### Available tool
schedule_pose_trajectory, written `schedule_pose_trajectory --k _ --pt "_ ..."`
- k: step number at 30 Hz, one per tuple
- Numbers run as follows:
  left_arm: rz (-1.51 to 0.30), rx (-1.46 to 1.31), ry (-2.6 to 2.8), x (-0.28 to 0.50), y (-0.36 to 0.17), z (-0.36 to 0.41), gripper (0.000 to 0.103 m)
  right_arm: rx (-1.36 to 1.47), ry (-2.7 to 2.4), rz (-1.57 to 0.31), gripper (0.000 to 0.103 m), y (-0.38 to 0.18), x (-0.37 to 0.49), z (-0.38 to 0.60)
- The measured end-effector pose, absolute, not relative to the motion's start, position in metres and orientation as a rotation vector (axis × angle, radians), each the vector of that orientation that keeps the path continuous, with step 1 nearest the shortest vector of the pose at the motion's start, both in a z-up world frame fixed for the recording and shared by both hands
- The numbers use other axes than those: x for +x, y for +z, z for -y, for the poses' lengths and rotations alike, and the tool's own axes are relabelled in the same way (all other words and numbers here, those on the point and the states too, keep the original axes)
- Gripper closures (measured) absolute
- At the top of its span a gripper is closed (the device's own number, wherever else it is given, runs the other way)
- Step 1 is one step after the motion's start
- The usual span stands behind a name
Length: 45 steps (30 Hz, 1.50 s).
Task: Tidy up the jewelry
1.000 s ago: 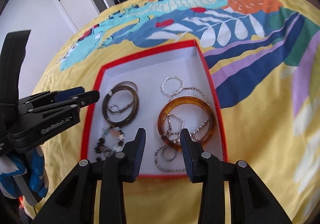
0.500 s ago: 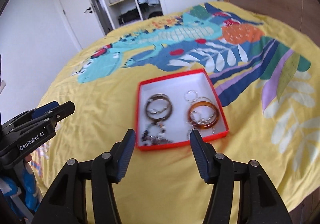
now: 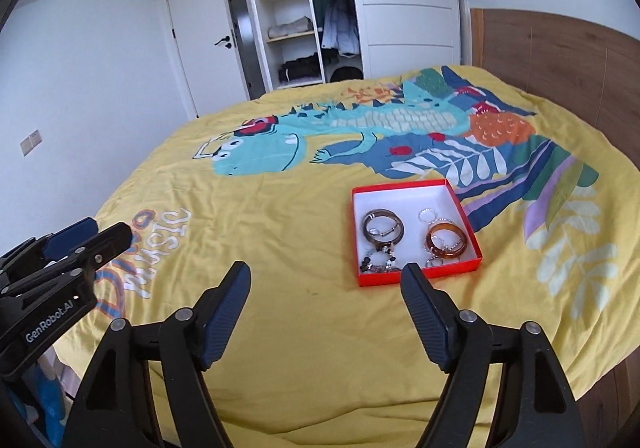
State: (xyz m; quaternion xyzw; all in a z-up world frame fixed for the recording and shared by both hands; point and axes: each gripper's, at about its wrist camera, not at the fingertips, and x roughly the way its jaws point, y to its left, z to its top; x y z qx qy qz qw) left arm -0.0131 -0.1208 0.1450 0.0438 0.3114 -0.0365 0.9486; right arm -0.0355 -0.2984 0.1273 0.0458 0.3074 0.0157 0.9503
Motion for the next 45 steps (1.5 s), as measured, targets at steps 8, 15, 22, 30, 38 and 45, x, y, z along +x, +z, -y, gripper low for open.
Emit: schedule_pose_trajectory --k 8,15,22,30,38,45 --pt "-0.588 0.062 -0.012 -0.056 0.155 0.082 0.055 0.046 0.024 -0.595 0.018 0.134 -0.069 0.277" --pt "-0.557 0.050 0.008 -0.073 0.160 0.064 0.055 0.026 0.003 -0.574 0.012 0.138 -0.084 0.271" --pt "-0.533 0.035 0.025 -0.081 0.161 0.051 0.055 0.017 -0.037 -0.553 0.000 0.141 -0.089 0.272" --pt "-0.520 0.035 0.046 -0.083 0.160 0.046 0.055 0.017 -0.055 -0.565 0.000 0.134 -0.086 0.275" --pt "-0.513 0.025 0.061 -0.081 0.158 0.043 0.042 0.009 -0.068 -0.564 0.000 0.127 -0.083 0.275" --pt "-0.521 0.040 0.066 -0.077 0.153 0.045 0.040 0.020 -0.084 -0.578 0.000 0.119 -0.078 0.280"
